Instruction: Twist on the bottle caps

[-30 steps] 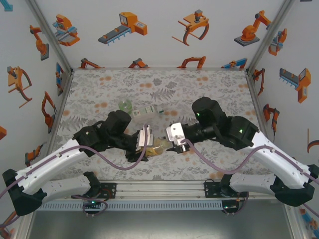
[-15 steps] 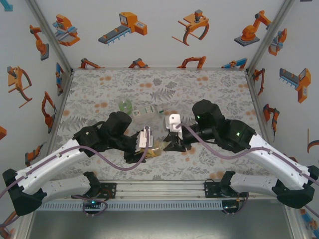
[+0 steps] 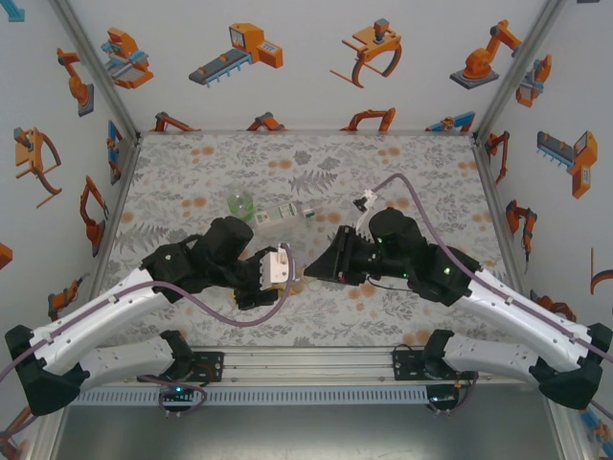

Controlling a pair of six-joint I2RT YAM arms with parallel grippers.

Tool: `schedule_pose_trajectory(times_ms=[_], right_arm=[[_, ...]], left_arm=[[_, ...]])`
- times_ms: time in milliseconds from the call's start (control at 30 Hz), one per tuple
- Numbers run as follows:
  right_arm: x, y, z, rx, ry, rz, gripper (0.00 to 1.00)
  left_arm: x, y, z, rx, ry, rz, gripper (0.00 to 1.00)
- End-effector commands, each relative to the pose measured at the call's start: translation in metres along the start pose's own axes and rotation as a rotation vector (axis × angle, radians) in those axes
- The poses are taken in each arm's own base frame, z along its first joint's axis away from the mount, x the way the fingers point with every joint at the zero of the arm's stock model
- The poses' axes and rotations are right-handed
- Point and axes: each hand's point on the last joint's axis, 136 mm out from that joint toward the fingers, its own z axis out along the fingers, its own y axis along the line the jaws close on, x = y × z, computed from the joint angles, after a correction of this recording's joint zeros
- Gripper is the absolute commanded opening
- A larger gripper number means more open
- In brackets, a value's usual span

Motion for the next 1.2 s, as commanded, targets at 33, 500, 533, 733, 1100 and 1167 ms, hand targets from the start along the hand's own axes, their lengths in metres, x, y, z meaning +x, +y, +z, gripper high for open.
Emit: schedule_pose_trajectory(times_ms=[33, 500, 533, 733, 1100, 1167], right_arm=[[0.005, -0.011, 0.008, 0.016, 0.004, 0.361, 0.00], [-0.017, 0.049, -0.038, -0.042, -0.078, -0.558, 0.55], [-0.016, 0.055, -0.041, -0.061, -0.079, -0.646, 0.55], [0.012, 0.082, -0.055, -0.215, 0.014, -1.219, 0.56], [0.060, 0.079, -0.064, -0.498, 0.172, -1.853, 0.56], [0.060, 0.076, -0.060, -0.493, 0.178, -1.879, 0.55]], left_arm=[[-0.039, 0.016, -0.008, -0.064, -0.148, 0.052, 0.00], [-0.044, 0.002, -0.005, 0.024, -0.181, 0.067, 0.00], [-0.044, -0.001, -0.005, 0.041, -0.185, 0.070, 0.00], [-0.049, -0.013, -0.007, 0.110, -0.209, 0.068, 0.00], [-0.057, -0.022, -0.014, 0.165, -0.242, 0.070, 0.00], [-0.057, -0.023, -0.014, 0.169, -0.243, 0.070, 0.00]])
